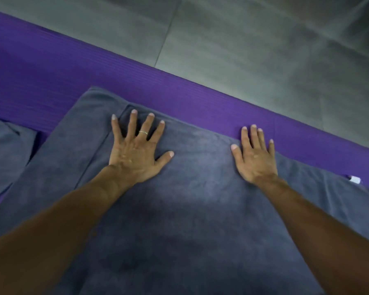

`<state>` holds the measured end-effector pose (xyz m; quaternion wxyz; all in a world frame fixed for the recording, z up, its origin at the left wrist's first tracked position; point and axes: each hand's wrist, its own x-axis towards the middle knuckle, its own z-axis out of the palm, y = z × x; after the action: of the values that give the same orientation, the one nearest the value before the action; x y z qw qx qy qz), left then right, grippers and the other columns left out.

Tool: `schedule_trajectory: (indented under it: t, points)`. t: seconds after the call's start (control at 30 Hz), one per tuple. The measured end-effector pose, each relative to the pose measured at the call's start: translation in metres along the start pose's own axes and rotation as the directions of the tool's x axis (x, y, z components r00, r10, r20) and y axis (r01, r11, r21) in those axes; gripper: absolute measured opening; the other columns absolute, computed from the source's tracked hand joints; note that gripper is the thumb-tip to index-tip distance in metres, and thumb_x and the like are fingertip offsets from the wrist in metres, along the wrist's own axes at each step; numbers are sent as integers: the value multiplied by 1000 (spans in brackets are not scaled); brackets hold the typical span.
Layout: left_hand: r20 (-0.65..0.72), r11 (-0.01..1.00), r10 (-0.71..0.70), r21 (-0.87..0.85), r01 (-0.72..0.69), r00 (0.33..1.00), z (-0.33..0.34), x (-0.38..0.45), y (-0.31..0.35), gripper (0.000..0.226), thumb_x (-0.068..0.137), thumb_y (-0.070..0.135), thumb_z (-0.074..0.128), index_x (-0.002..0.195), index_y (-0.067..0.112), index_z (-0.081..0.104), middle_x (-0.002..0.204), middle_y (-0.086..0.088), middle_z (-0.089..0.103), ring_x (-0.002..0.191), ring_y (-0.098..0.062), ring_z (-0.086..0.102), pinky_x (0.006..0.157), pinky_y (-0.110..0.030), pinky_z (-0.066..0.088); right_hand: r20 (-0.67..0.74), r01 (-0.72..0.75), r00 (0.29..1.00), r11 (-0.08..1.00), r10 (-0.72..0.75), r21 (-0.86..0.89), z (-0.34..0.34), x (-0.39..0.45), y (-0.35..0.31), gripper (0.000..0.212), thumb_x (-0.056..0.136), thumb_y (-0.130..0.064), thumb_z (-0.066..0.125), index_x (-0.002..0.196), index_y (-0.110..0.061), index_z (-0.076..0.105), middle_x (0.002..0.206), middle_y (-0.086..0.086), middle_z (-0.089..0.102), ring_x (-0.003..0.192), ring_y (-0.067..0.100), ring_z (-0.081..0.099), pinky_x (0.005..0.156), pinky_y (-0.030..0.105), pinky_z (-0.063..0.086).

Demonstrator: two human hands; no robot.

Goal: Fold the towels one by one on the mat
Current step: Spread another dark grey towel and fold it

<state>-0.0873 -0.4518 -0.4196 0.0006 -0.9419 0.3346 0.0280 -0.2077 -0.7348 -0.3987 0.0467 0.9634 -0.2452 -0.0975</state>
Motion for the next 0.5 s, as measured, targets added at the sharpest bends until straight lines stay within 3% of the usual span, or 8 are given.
schedule_trajectory:
  t: [0.1, 0.17, 0.2, 0.23, 0.27, 0.33, 0.4, 0.5]
  points:
    - [-28, 993, 114, -37, -115, 993, 2, 12, 22, 82, 86, 69, 14, 152, 22, 24, 159, -5, 21, 147, -35, 8, 111, -69, -2, -167, 258, 957, 958, -236, 123, -3, -44, -32, 69, 95, -49, 26, 150, -8, 30, 159, 12, 22, 148, 29, 16, 118, 52, 13]
    - [-11, 991, 105, -78, -105, 994, 4, 18, 32, 82, 84, 71, 11, 154, 27, 15, 162, -2, 12, 148, -32, 1, 112, -67, -3, -113, 441, 895, 894, -431, 81, 12, -80, -30, 66, 95, -49, 33, 150, -13, 31, 159, 7, 23, 148, 26, 18, 118, 51, 18]
    - [-2, 993, 87, -83, -87, 996, 5, 19, 34, 82, 84, 73, 11, 154, 30, 11, 162, 0, 9, 148, -33, -2, 111, -67, -4, -58, 428, 904, 902, -425, 55, 18, -89, -16, 66, 95, -51, 33, 151, -16, 31, 159, 6, 24, 147, 25, 21, 117, 52, 22]
    - [10, 995, 74, -75, -73, 997, 6, 20, 34, 82, 84, 73, 10, 154, 31, 7, 162, 0, 6, 148, -33, -4, 110, -67, -4, -26, 328, 945, 942, -327, 63, 21, -91, 7, 67, 94, -54, 31, 151, -18, 31, 159, 7, 24, 147, 27, 23, 115, 53, 25]
    - [31, 996, 64, -58, -62, 997, 6, 21, 34, 80, 85, 73, 10, 153, 31, 5, 163, 0, 3, 148, -34, -5, 110, -67, -3, -22, 153, 988, 986, -152, 70, 24, -88, 35, 70, 93, -56, 26, 151, -18, 30, 159, 8, 24, 146, 29, 24, 114, 54, 26]
    - [84, 999, 44, -23, -42, 996, 1, 22, 36, 78, 90, 68, 13, 154, 25, 5, 163, -3, 2, 147, -35, -5, 110, -67, -2, 51, -116, 992, 992, 114, 46, 20, -80, 88, 80, 89, -62, 10, 154, -17, 22, 161, 11, 17, 147, 31, 19, 116, 54, 22]
    - [30, 996, 94, 4, -94, 995, -8, 22, 51, 73, 94, 56, 17, 152, 12, 22, 160, -11, 16, 147, -38, 8, 111, -67, 6, 132, -104, 986, 995, 102, 9, 10, -78, 121, 88, 83, -65, -2, 155, -16, 14, 162, 10, 10, 149, 27, 10, 119, 49, 14]
    - [-87, 917, 399, 15, -399, 913, -19, 17, 109, 70, 89, 48, 26, 139, 3, 46, 147, -14, 43, 139, -36, 33, 110, -62, 24, 77, 143, 987, 990, -142, 2, 1, -93, 127, 78, 90, -57, 13, 150, -10, 30, 159, 9, 23, 148, 27, 18, 118, 49, 18]
